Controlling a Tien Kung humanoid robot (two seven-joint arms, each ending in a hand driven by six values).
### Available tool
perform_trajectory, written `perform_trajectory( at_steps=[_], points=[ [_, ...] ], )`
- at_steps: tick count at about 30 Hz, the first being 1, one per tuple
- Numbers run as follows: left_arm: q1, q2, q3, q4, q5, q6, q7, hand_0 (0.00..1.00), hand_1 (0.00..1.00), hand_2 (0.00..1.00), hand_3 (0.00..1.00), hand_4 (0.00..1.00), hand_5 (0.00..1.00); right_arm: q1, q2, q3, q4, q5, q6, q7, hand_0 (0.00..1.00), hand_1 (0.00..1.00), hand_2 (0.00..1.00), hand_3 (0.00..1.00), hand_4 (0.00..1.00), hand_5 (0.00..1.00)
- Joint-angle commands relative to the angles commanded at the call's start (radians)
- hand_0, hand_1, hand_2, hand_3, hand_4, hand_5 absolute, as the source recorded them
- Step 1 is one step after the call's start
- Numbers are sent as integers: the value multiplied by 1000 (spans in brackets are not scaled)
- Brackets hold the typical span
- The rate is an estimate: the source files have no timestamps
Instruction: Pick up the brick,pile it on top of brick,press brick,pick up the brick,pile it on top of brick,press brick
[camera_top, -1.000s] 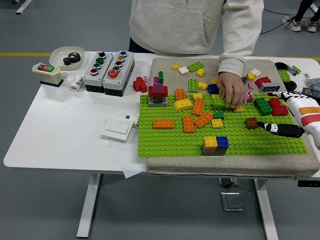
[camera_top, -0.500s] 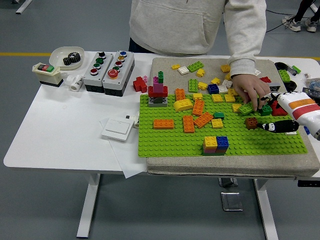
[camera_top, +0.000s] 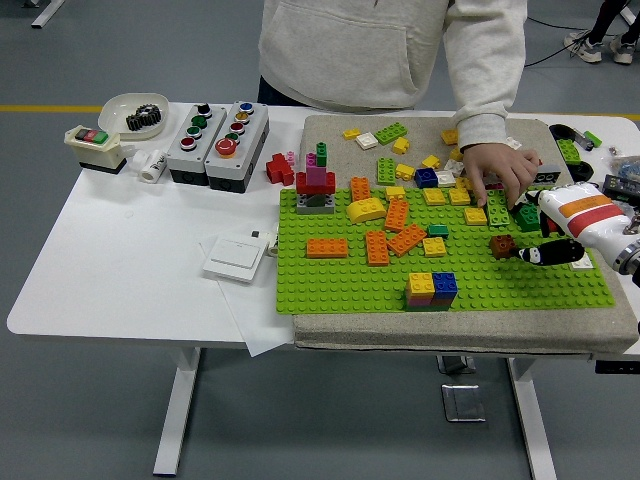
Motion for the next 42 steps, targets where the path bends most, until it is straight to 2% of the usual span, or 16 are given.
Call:
perform_trajectory(
  at_steps=[1,8,19,42],
  points=[
    [0,0,0,0,0,0,0,689,725,741,595,687,661,7,1,-8,-5,0,6,1,186,146,223,618,885,496],
    [-1,0,0,-1,0,-1,0,689,725,742,595,688,662,68,10,-62,-43,3,87,-8,171,136,208,642,889,484],
    [-3,1,5,-2,-10,1,0,690,726,743,595,688,663,114,44,-87,-95,0,138,-22,185,150,238,678,899,454],
    [-8,1,10,-5,-19,2,-1,692,726,743,596,691,665,170,91,-125,-212,-49,127,4,196,149,222,647,886,454]
  ],
)
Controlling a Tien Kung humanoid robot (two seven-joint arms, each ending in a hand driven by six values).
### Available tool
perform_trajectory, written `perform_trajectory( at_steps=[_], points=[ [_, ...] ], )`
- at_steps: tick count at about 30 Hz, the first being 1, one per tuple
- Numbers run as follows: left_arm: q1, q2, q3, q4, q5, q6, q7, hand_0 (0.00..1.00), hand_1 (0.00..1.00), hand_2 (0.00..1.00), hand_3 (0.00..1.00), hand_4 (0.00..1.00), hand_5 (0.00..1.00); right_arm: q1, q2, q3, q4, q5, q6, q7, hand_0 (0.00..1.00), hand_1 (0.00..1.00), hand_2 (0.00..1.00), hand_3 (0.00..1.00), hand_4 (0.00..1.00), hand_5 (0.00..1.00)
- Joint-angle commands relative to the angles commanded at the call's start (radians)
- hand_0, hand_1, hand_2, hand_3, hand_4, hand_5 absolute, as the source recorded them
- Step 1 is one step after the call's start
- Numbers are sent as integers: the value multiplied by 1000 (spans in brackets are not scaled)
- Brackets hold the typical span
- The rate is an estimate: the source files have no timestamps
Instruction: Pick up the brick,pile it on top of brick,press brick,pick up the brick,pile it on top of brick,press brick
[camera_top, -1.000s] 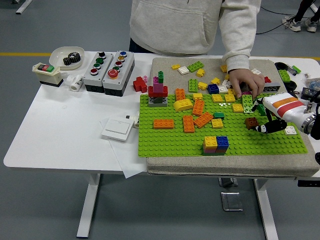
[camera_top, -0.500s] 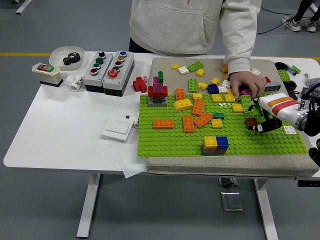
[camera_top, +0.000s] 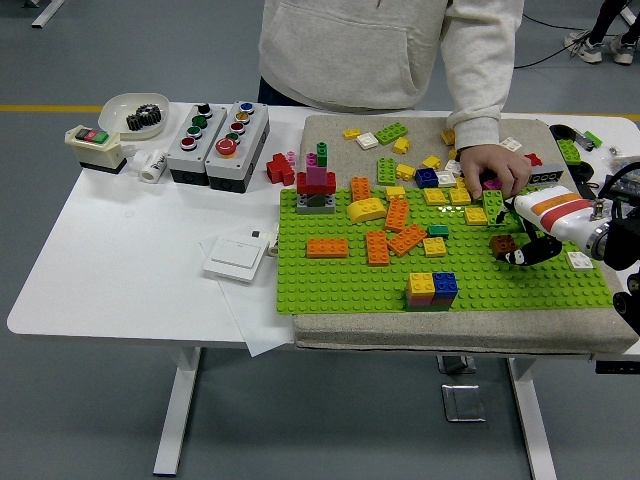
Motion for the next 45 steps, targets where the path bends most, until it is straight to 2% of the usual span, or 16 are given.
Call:
perform_trajectory(
  at_steps=[6,7,18,19,24,25,30,31,32,45],
  points=[
    [0,-2,-1,0,1,1,1,693,728,743,596,689,662,-7,7,-6,-28,2,-18,10,194,146,214,630,881,464],
    [0,-2,-2,0,1,1,1,693,729,743,596,689,662,-8,8,-6,-30,2,-20,12,194,144,208,560,864,467],
    [5,-4,-8,0,14,-1,5,695,729,743,596,689,662,-15,10,-16,-32,8,-50,20,192,139,203,537,860,470],
    [5,-4,-9,0,14,-1,5,694,731,743,596,689,662,-16,10,-16,-33,8,-51,20,187,133,202,519,814,510],
    [6,-4,-12,0,22,-2,7,694,731,743,596,689,662,-18,13,-20,-40,10,-74,18,187,133,202,519,814,510],
    [6,-4,-13,0,24,-2,7,694,732,743,596,689,661,-18,14,-20,-41,9,-78,17,182,130,203,516,770,529],
    [6,-5,-14,0,26,-2,7,694,732,743,596,689,661,-19,14,-21,-47,6,-92,16,182,130,203,516,770,529],
    [6,-5,-15,0,29,-2,7,694,732,743,596,688,662,-19,14,-21,-49,6,-99,17,171,127,201,521,751,571],
    [6,-5,-16,0,30,-3,7,694,732,743,596,688,662,-19,14,-20,-50,6,-102,17,171,127,201,521,751,571],
    [0,-5,-10,-1,20,-2,5,693,732,742,596,688,661,-17,11,-14,-64,5,-109,25,150,113,187,521,759,565]
  ],
)
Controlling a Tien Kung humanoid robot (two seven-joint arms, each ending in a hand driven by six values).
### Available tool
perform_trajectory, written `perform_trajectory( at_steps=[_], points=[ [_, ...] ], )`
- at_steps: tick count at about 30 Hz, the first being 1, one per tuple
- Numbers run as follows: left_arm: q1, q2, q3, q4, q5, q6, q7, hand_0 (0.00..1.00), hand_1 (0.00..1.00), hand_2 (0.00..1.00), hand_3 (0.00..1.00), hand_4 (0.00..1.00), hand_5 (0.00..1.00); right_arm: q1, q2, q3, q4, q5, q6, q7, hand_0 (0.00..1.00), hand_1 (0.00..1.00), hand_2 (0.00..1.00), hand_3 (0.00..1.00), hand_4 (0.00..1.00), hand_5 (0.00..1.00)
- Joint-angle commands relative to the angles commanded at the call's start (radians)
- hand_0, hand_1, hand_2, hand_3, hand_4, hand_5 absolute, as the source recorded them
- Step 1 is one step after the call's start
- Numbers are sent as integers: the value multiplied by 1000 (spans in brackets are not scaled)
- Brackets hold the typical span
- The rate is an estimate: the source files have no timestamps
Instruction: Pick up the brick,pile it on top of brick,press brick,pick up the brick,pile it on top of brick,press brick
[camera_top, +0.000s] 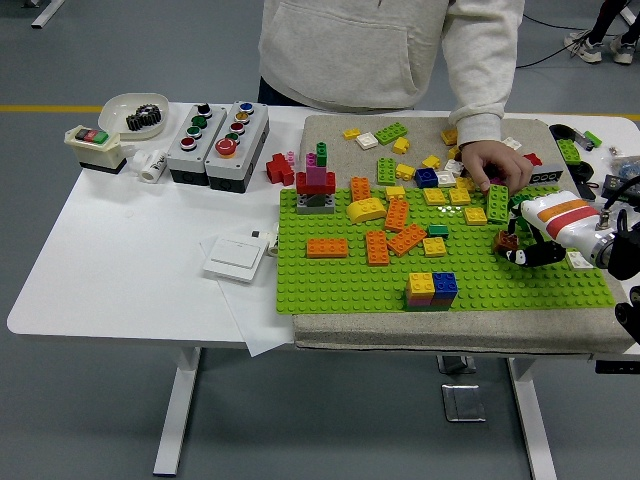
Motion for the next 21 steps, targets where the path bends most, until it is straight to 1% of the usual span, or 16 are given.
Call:
perform_trajectory(
  at_steps=[9,10,15,16,20,21],
  points=[
    [-3,0,0,0,-1,-1,1,693,732,742,596,688,661,1,-3,1,6,3,-4,4,144,105,187,521,756,553],
    [-3,0,0,0,-1,-1,0,693,732,742,597,688,661,1,-3,1,6,3,-5,4,143,107,185,520,743,571],
    [-4,-1,0,0,-2,-1,0,693,732,742,597,688,661,1,-6,1,12,4,-6,6,143,107,185,520,743,571],
    [-4,-1,1,0,-2,-1,0,693,731,742,597,689,661,1,-6,0,12,1,-5,5,142,106,186,522,736,585],
    [-4,-1,0,0,-2,-2,1,693,731,742,597,689,661,1,-6,1,12,-6,8,3,142,106,186,522,736,585],
    [-4,-1,-1,0,1,-2,2,692,731,740,597,689,661,0,-7,2,13,-2,20,7,150,114,198,536,831,498]
  ],
)
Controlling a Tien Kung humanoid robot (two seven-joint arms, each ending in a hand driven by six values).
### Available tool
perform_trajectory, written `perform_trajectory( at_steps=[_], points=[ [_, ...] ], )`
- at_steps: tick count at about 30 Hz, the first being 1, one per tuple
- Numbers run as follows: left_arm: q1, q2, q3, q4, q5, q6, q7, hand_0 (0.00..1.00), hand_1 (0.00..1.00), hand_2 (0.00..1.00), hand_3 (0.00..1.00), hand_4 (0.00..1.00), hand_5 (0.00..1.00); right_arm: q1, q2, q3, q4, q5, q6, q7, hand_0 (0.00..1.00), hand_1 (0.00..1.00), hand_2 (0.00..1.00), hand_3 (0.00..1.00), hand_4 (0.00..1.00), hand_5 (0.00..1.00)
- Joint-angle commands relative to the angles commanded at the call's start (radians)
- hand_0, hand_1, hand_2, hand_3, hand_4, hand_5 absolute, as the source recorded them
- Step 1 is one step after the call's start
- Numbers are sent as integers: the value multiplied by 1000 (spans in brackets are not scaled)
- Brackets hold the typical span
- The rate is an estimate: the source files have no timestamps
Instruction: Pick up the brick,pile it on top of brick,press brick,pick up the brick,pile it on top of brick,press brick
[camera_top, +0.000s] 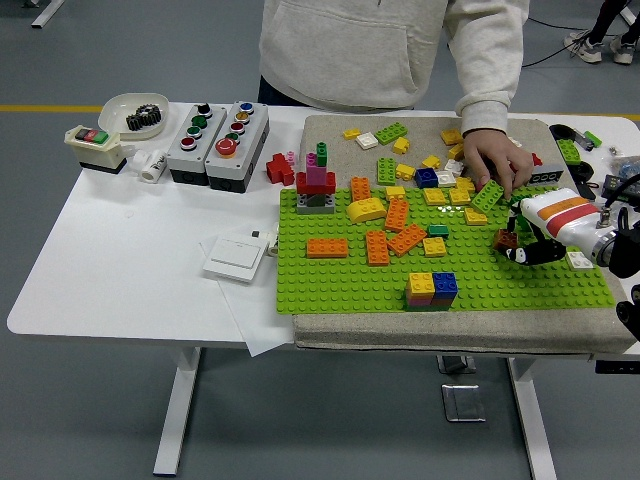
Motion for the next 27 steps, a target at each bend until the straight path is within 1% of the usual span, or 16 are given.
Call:
perform_trajectory(
  at_steps=[6,7,12,13,18,19,24,27],
  points=[
    [0,0,-6,0,10,-2,3,692,731,740,597,689,661,-1,-4,14,11,16,6,19,150,114,198,536,831,498],
    [-1,0,-7,0,11,-2,3,693,731,740,597,689,661,-1,-6,17,16,15,5,22,163,124,208,640,974,503],
    [0,0,-8,1,13,-3,3,693,731,740,597,689,661,-4,-19,37,48,3,16,27,163,124,208,640,974,503],
    [0,0,-8,1,13,-3,3,692,730,740,597,689,661,-6,-21,41,54,2,18,27,179,136,225,761,998,545],
    [3,-1,-9,2,13,-2,2,692,730,740,597,689,661,-15,-46,74,112,18,7,21,179,136,225,761,998,545],
    [3,-1,-11,3,15,-3,3,692,729,740,596,689,661,-11,-52,80,122,16,4,18,183,139,231,768,998,570],
    [3,-1,-14,3,21,-4,5,692,729,740,596,689,661,28,-72,71,115,-1,20,20,183,139,231,768,998,570],
    [4,-1,-16,3,22,-5,7,692,729,740,596,689,661,65,-96,26,114,-30,40,37,188,140,233,780,998,577]
  ],
)
